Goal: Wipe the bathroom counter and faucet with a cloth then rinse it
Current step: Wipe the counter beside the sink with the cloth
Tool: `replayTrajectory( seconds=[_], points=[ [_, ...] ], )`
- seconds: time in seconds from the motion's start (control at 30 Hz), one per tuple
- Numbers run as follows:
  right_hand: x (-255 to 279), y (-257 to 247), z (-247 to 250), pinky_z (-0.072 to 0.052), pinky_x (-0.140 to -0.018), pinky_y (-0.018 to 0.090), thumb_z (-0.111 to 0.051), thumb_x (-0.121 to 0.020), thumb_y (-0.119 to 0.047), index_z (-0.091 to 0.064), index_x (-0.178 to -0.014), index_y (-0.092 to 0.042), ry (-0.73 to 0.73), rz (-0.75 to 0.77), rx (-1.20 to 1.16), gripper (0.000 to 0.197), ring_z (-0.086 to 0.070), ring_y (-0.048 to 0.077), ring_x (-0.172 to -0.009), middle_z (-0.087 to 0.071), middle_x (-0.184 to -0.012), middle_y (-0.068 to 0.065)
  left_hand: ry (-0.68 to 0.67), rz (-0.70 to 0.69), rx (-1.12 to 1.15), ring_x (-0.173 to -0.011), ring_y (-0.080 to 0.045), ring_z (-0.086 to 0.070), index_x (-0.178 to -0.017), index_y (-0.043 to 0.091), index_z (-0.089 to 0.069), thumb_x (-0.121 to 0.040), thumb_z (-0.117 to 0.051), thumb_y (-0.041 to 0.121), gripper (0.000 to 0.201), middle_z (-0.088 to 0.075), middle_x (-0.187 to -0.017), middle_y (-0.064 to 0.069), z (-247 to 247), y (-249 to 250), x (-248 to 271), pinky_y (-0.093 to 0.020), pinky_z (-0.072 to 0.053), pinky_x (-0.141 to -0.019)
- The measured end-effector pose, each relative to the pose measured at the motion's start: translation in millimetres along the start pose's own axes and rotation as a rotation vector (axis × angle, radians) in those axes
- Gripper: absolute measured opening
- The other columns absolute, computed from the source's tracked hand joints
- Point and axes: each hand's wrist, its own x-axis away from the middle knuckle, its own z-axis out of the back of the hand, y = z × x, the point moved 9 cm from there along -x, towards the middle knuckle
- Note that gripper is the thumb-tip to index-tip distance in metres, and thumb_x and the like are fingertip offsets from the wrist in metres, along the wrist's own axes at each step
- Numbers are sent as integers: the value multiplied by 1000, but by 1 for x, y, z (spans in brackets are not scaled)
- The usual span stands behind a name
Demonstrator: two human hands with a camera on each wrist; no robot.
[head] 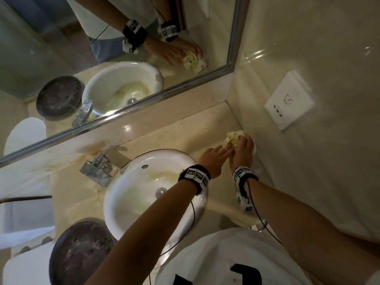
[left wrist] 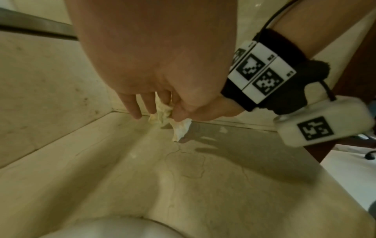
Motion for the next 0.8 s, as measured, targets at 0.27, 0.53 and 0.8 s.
replayTrajectory(
  seconds=[0.27,0.53,0.8],
  points=[
    [23,43,-29,-29,-116,44,-70,-84,-11,-31,-149,-10,-275,-46,204,75,-16,36,-147,-19,-156,19,-136,-8,-67,-152,-22,-15,-160,19,-10,-92,-56,12,82,-1,-168,0,-23,19,-11,-40,-30,-117],
    [1,32,-48,-15,-120,51,-69,-85,-16,-28,-150,-11,-307,-27,252,77,-7,38,-150,-11,-160,21,-154,64,-32,-152,-22,-14,-160,18,-5,-92,-58,17,86,1,-168,-1,-31,-4,-14,-38,-29,-117],
    [-48,-7,-73,-34,-111,57,-61,-80,-21,-32,-147,-21,-392,160,140,72,-18,38,-140,-10,-155,12,-101,163,36,-153,-23,-11,-160,16,0,-92,-55,16,87,5,-168,-4,-25,-46,-26,-40,-23,-120]
  ],
)
